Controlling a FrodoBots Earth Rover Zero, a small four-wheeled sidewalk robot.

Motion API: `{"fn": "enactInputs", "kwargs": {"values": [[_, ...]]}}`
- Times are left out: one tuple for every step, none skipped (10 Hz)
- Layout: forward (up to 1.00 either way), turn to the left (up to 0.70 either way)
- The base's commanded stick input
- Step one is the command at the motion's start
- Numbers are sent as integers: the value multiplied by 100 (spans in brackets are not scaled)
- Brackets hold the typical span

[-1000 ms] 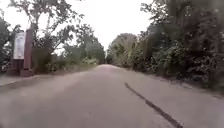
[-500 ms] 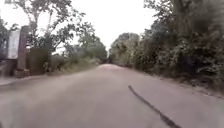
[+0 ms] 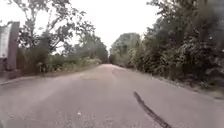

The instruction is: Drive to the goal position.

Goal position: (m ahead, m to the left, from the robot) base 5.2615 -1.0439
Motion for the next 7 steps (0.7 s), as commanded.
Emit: {"fn": "enactInputs", "kwargs": {"values": [[100,0],[100,0],[100,0],[100,0],[100,0],[100,0],[100,0]]}}
